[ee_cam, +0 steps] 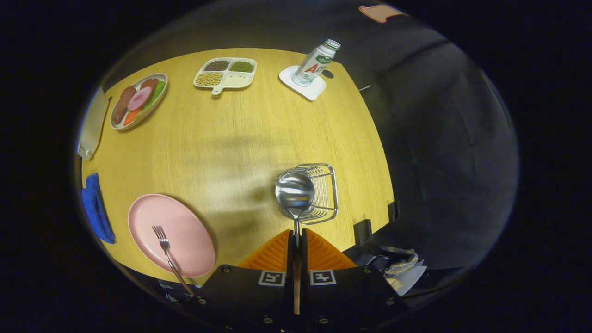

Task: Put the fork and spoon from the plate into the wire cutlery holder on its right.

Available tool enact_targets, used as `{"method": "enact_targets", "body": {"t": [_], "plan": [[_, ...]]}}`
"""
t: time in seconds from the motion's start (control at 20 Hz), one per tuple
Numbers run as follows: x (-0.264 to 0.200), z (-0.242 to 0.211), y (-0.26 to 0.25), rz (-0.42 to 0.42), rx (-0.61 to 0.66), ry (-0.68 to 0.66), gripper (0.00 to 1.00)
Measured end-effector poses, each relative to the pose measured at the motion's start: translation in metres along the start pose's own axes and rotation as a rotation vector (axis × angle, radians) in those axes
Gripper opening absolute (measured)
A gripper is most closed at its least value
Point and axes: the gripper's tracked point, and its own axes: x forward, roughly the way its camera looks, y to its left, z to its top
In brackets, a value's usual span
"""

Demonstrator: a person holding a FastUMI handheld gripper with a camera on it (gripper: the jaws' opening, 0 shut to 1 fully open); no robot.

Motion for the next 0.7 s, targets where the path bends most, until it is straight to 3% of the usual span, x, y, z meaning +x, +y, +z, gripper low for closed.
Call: {"method": "enact_targets", "body": {"t": [0.45,0.7], "plan": [[0.031,-0.002,-0.029,0.029,0.068,0.076,0.05],[0.042,-0.003,-0.027,0.066,0.045,0.1,0.05]]}}
